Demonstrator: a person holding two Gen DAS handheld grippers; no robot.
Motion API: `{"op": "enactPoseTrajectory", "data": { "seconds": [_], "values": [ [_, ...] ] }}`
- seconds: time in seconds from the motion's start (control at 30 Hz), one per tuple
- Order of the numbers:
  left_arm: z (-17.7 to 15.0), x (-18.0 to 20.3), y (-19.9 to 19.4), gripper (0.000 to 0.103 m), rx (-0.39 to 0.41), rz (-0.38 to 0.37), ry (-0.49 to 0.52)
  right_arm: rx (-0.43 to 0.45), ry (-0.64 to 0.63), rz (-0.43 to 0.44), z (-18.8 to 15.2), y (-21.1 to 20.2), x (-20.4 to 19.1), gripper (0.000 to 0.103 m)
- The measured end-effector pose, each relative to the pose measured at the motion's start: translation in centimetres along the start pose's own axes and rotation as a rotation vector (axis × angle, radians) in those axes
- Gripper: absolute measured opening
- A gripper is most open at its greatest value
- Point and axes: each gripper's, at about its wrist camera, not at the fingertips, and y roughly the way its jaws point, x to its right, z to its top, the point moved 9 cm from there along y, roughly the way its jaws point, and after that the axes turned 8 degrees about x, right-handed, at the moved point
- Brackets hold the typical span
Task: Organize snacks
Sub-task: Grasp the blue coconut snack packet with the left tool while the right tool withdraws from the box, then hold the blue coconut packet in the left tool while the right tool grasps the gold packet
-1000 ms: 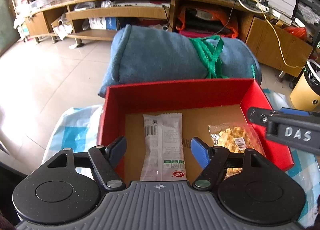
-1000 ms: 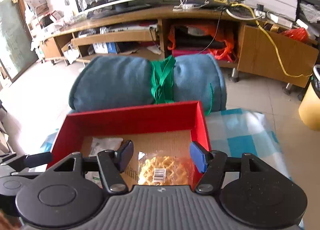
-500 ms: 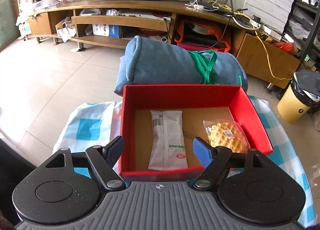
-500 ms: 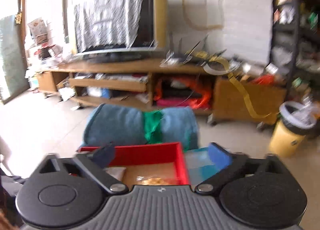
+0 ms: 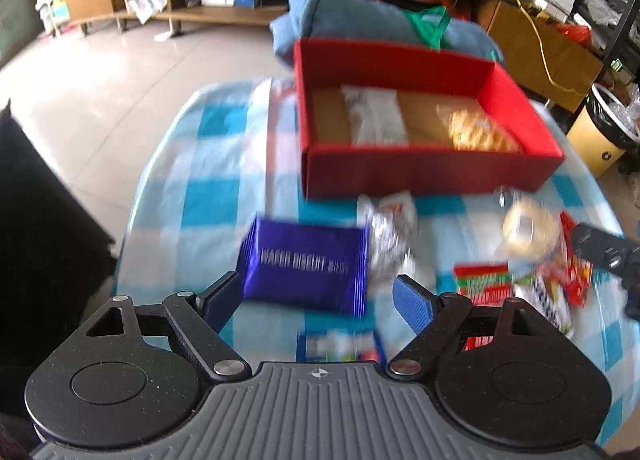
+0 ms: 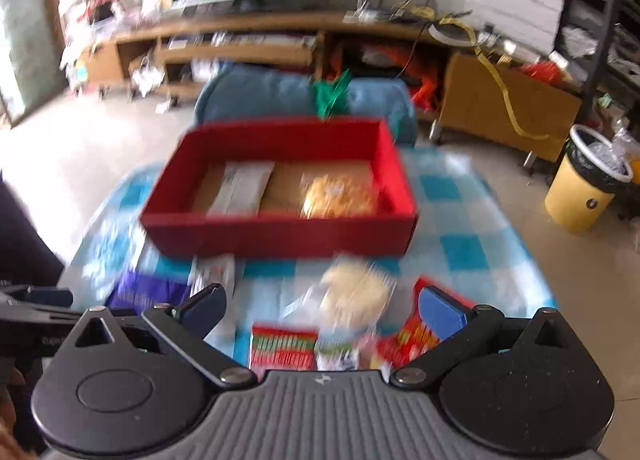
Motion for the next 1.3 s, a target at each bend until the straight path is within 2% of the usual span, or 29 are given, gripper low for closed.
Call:
{"op": "enactPoseTrajectory", "data": {
  "seconds": [0.1, 0.2, 0.33, 0.47, 0.83, 1.1, 1.2, 1.3],
  "values": [
    [-1.9, -0.2, 0.0, 0.087, -0.046, -0.016, -0.022, -0.059, -0.018, 0.025, -2.1, 0.6, -0.5, 0.095],
    [-3.0, 0.2, 0.2, 0.087, -0.072, -0.017, -0.013, -0.088, -0.032, 0.01, -3.3, 0.8, -0.6, 0.093],
    [-4.7, 1.2, 0.8, 0.087, -0.109, -0.016, 0.027, -0.086, -0.002, 0.036, -3.1, 0.6, -0.2, 0.092],
    [-6.2, 1.2, 2.0, 0.087, -0.173, -0.02, 0.005, -0.093, -0.027, 0.051, -3.4, 0.7, -0.9, 0.092],
    [-7.5, 1.2, 3.7, 0.086, -0.22, 0.033, 0.003, -0.104, -0.048, 0.115, -3.8, 0.3, -2.1, 0.091],
    [-7.6, 1.8, 4.0, 0.087, -0.21, 0.043, 0.03, -0.106, -0.052, 0.12, -4.0, 0.2, -2.0, 0.091],
    [-7.4, 2.1, 3.8, 0.077, -0.2, 0.031, 0.037, -0.113, -0.056, 0.125, -4.2, 0.1, -2.0, 0.091],
    [-7.4, 2.1, 3.5, 0.075, -0.203, 0.026, 0.053, -0.123, -0.075, 0.137, -4.7, -0.1, -2.4, 0.091]
  ]
}}
